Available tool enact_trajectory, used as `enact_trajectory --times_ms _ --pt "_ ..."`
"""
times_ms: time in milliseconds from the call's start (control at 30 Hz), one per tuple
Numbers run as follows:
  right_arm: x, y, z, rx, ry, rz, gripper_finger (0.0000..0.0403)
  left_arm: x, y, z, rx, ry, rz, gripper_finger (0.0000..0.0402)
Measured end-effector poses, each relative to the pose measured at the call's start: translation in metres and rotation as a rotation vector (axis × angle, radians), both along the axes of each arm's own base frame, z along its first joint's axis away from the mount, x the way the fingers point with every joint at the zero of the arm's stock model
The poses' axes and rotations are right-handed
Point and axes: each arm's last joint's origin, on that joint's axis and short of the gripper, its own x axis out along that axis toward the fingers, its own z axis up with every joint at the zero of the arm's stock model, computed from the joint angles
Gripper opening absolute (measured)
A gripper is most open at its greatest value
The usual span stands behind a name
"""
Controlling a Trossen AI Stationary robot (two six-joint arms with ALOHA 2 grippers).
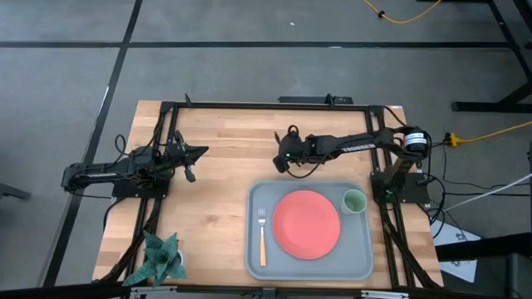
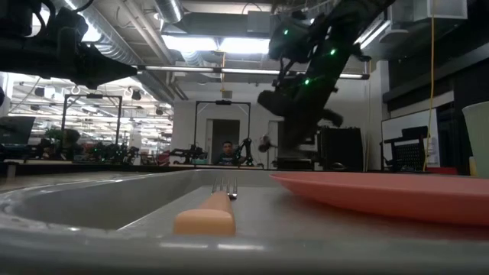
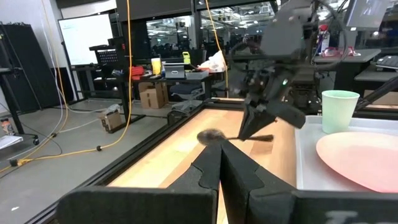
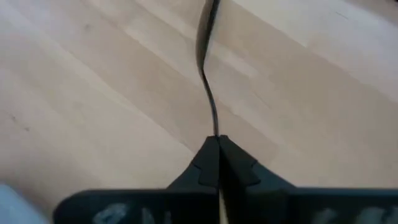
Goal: Pick and place plate/cup/fork/spoon on tray
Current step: Put the spoon on the right side of the pink plate on the light blue tray
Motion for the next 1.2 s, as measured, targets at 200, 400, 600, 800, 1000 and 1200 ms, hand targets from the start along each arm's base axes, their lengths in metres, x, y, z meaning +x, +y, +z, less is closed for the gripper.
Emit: enact_trajectory --times_ms 200,400,600,800,1000,1200 --pt "-0.012 0.034 0.021 -0.02 -0.032 -0.061 0.0002 0.0 0.0 0.0 0.0 0.0 0.0 0.0" --pt "-0.025 0.068 0.024 0.004 0.003 -0.089 0.0002 0.0 0.0 0.0 0.0 0.0 0.0 0.0" --pt "-0.03 0.102 0.023 0.011 -0.016 -0.074 0.0001 0.0 0.0 0.0 0.0 0.0 0.0 0.0" --pt "-0.037 0.135 0.037 -0.021 -0.051 -0.096 0.0001 0.0 0.0 0.0 0.0 0.0 0.0 0.0" --pt "-0.041 0.161 0.06 -0.015 0.014 -0.13 0.0001 0.0 0.0 0.0 0.0 0.0 0.0 0.0" --pt "-0.042 0.185 0.08 0.018 0.112 -0.217 0.0 0.0 0.0 0.0 0.0 0.0 0.0 0.0"
